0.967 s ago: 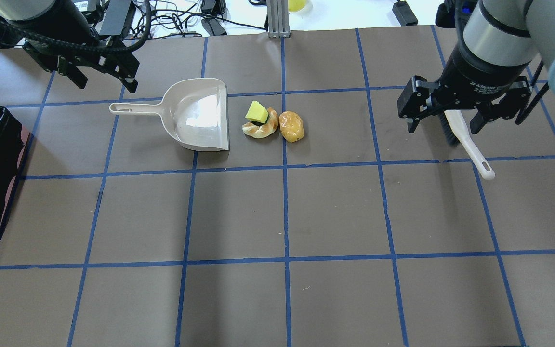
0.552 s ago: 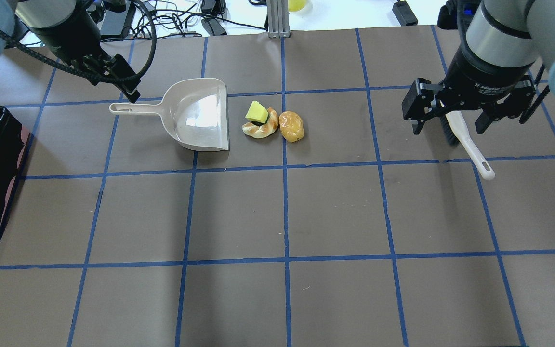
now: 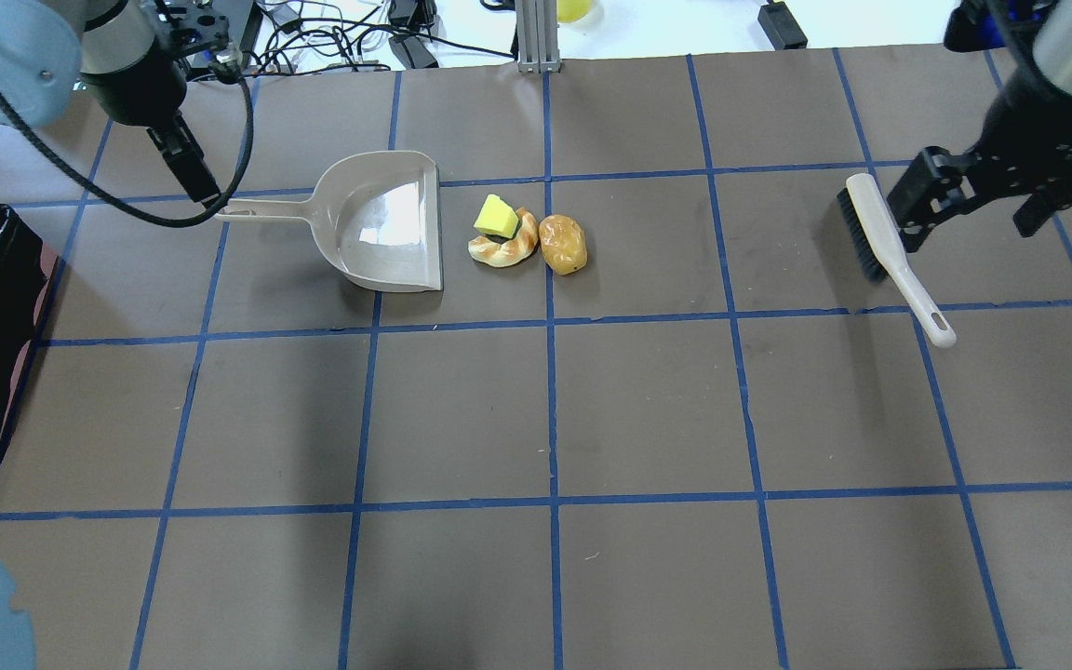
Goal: Sweep and dump trash into bin
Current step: 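Reach left gripper to dustpan handle while right gripper descends to brush, then close the left gripper on the dustpan handle while the right gripper grasps the brush handle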
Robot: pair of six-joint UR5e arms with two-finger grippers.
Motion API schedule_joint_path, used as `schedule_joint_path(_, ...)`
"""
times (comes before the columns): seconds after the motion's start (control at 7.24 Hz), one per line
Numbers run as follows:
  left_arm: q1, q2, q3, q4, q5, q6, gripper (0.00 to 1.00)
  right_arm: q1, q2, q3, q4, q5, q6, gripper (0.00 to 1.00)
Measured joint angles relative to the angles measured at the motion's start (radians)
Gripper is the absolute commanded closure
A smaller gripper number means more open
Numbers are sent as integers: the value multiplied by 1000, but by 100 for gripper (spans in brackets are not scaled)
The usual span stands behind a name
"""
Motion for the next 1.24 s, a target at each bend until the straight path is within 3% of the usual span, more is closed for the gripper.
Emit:
schedule_joint_path(0.28, 35, -74, 3, 125, -4, 255, 4, -77, 47, 70, -119, -2, -103, 0)
schedule_joint_path(0.55, 36, -140, 7, 158, -51, 385, 5, -100, 125, 122, -260, -2, -155, 0)
schedule_joint_path(1.24, 24, -239, 37, 197, -93, 433, 5, -111, 300, 151, -401, 0, -245, 0)
